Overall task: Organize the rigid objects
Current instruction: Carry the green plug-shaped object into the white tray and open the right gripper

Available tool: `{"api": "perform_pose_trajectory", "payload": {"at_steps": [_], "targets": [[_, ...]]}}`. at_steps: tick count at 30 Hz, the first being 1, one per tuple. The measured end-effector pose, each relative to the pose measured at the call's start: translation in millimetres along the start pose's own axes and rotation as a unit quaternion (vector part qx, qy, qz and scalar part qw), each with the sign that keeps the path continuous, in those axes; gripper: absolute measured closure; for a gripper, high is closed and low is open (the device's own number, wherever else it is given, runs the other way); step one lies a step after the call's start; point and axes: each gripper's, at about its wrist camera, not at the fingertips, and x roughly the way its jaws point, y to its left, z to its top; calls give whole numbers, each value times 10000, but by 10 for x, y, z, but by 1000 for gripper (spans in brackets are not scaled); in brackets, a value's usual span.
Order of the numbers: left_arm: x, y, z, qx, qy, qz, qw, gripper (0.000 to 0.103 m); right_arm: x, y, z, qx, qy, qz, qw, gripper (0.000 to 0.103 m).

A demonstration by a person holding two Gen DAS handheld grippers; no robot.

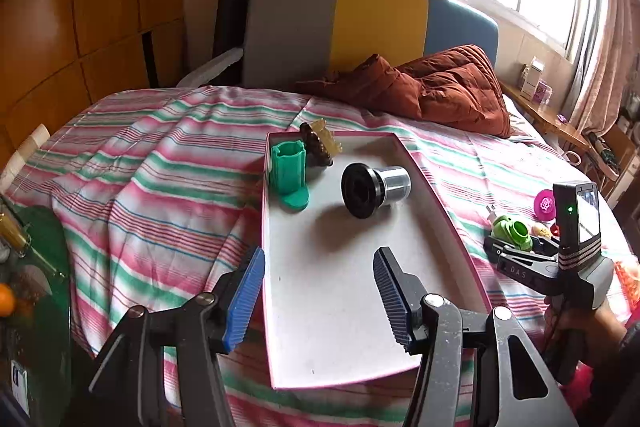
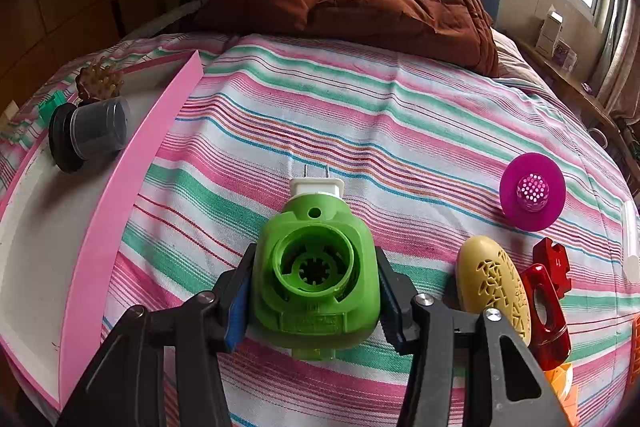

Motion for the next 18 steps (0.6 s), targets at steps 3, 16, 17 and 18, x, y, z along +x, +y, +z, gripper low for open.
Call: {"api": "perform_pose_trajectory", "payload": {"at_steps": [3, 16, 17, 18], "targets": [[-20, 36, -55, -37, 32, 37, 10000, 45, -5, 6, -7, 5, -44, -23, 10000, 51], [-32, 169, -232, -200, 157, 92, 9996, 45, -32, 57, -8, 109, -13, -212, 9997, 51], [-30, 191, -246, -241, 157, 115, 9995, 45, -39, 54, 1, 184, 48, -218, 9996, 51], [-25, 208, -256, -268, 163, 131, 9994, 45, -47, 45, 6, 251, 105, -219, 9994, 51]]}}
